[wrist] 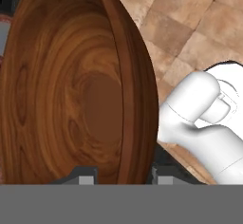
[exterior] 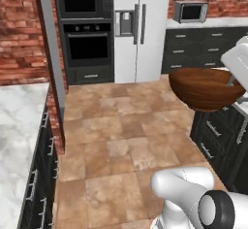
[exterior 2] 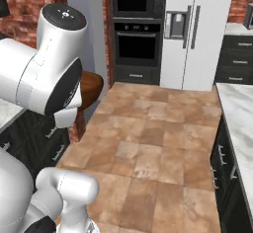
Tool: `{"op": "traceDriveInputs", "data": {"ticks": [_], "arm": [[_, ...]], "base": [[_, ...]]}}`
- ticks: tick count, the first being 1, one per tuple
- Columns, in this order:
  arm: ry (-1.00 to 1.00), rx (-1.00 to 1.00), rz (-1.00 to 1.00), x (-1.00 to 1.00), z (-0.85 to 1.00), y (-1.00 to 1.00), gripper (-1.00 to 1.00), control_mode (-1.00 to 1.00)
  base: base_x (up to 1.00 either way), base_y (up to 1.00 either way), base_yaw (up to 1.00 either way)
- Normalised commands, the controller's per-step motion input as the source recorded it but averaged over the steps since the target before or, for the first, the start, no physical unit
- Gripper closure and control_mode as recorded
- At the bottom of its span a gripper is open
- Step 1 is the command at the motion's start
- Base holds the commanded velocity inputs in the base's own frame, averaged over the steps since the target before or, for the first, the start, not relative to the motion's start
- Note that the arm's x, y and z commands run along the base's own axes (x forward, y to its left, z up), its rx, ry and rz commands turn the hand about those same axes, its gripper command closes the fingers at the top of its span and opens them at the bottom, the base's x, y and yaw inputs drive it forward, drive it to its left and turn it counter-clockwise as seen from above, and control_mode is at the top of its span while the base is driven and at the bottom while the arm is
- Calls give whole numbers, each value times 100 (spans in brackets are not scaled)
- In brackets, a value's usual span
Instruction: Pick up the bowls from the cabinet and place each bowl in front of a stool on the dining counter.
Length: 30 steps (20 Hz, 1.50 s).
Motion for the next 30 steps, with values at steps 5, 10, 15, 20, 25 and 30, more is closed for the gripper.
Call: {"op": "traceDriveInputs", "data": {"ticks": [5, 10, 15, 20, 25, 30], "arm": [[0, 0, 0, 0, 0, 0, 100, 100], [0, 0, 0, 0, 0, 0, 100, 100], [0, 0, 0, 0, 0, 0, 100, 100], [0, 0, 0, 0, 0, 0, 100, 100], [0, 0, 0, 0, 0, 0, 100, 100], [0, 0, 0, 0, 0, 0, 100, 100]], "base": [[100, 0, 0], [100, 0, 0], [100, 0, 0], [94, -9, -26], [66, 0, -66], [78, 9, -63]]}}
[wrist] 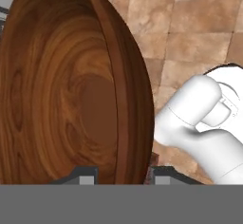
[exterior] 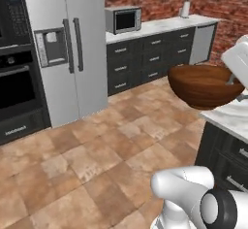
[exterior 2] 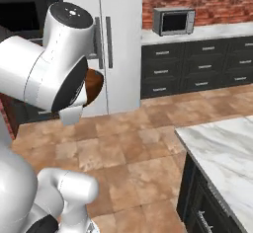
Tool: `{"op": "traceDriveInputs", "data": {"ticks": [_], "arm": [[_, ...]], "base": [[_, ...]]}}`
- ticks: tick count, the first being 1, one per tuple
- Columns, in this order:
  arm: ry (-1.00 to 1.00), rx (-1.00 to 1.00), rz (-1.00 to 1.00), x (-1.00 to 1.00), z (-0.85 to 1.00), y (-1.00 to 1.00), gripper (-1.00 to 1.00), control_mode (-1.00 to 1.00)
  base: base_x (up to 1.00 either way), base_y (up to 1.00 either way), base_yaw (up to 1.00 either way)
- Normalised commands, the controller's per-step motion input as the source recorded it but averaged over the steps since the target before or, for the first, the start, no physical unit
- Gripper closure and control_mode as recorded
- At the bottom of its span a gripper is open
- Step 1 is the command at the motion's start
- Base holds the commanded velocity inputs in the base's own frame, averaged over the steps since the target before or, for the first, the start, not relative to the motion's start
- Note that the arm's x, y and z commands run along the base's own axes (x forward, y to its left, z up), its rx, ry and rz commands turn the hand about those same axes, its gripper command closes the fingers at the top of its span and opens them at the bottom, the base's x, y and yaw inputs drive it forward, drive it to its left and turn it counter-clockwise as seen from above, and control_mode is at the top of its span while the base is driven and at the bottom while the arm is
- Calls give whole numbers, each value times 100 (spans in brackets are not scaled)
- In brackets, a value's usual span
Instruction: Pick up the bowls from the cabinet and place each bowl in front of a stool on the dining counter.
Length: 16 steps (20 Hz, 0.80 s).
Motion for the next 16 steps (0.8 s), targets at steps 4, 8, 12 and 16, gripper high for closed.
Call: {"op": "traceDriveInputs", "data": {"ticks": [4, 8, 12, 16], "arm": [[0, 0, 0, 0, 0, 0, 100, 100], [0, 0, 0, 0, 0, 0, 100, 100], [0, 0, 0, 0, 0, 0, 100, 100], [0, 0, 0, 0, 0, 0, 100, 100]], "base": [[97, 36, -56], [95, 43, -55], [92, 52, -55], [96, 59, -57]]}}
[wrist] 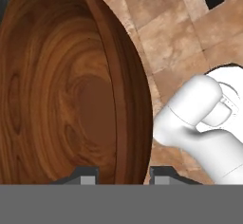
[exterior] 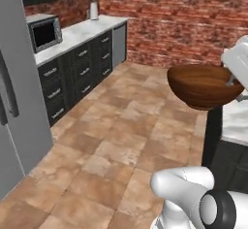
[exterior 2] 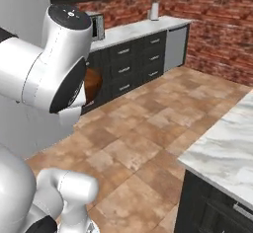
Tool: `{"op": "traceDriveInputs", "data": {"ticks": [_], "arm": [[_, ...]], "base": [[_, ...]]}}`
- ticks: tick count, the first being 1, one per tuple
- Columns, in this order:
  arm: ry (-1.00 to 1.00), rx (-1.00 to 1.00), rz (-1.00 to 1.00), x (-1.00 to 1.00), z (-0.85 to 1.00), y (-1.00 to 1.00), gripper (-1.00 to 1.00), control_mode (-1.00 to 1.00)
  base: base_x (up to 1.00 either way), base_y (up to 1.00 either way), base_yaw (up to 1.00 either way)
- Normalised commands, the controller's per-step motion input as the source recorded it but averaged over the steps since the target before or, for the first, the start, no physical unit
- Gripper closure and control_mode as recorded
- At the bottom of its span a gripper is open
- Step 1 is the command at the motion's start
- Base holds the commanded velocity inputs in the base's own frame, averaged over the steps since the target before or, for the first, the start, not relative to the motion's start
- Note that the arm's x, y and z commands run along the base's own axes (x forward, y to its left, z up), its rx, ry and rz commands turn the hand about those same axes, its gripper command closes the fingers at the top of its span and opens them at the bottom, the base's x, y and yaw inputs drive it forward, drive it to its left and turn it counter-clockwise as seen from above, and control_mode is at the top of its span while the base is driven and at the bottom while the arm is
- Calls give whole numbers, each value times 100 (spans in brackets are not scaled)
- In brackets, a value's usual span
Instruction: Pick up the bowls from the cabinet and place each bowl in front of a stool on the dining counter.
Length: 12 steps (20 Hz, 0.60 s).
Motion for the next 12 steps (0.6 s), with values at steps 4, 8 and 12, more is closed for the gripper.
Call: {"op": "traceDriveInputs", "data": {"ticks": [4, 8, 12], "arm": [[0, 0, 0, 0, 0, 0, 100, 100], [0, 0, 0, 0, 0, 0, 100, 100], [0, 0, 0, 0, 0, 0, 100, 100]], "base": [[88, 51, -63], [90, 57, -63], [90, 64, -62]]}}
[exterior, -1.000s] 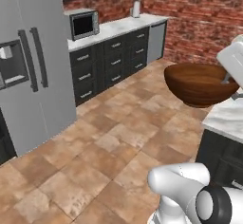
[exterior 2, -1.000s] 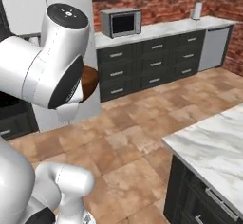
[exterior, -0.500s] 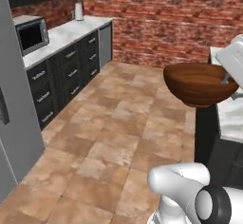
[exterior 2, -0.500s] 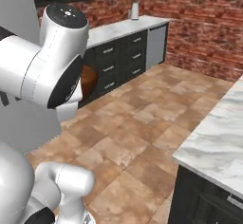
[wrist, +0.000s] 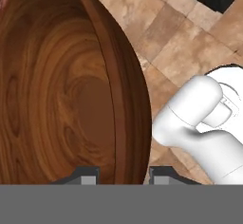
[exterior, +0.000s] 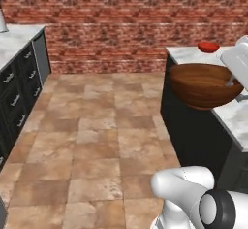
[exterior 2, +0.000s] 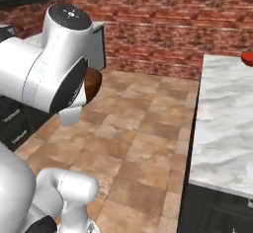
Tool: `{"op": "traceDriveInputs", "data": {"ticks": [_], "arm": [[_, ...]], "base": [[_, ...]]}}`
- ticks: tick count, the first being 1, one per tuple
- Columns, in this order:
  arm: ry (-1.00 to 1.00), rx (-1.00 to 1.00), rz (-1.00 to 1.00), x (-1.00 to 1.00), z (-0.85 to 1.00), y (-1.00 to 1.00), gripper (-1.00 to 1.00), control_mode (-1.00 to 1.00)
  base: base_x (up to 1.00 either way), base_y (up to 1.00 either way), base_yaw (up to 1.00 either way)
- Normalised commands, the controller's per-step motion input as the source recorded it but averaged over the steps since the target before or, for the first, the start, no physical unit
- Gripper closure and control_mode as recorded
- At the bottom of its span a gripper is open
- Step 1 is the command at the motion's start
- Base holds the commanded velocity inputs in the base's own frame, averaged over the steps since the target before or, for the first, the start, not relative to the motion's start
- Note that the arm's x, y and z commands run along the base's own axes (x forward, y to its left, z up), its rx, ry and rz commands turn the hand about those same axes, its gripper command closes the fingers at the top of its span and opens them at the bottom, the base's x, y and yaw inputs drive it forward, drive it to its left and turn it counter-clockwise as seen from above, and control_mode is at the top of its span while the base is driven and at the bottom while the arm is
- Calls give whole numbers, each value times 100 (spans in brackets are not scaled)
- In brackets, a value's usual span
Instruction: Pick up the bowls from the cabinet and place each bowl in front of a stool on the dining counter.
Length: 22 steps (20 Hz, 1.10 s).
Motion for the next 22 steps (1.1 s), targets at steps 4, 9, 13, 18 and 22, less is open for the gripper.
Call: {"op": "traceDriveInputs", "data": {"ticks": [4, 9, 13, 18, 22], "arm": [[0, 0, 0, 0, 0, 0, 100, 100], [0, 0, 0, 0, 0, 0, 100, 100], [0, 0, 0, 0, 0, 0, 100, 100], [0, 0, 0, 0, 0, 0, 100, 100], [0, 0, 0, 0, 0, 0, 100, 100]], "base": [[89, 75, -59], [81, 82, -49], [79, 76, -32], [76, 78, -30], [50, 68, -26]]}}
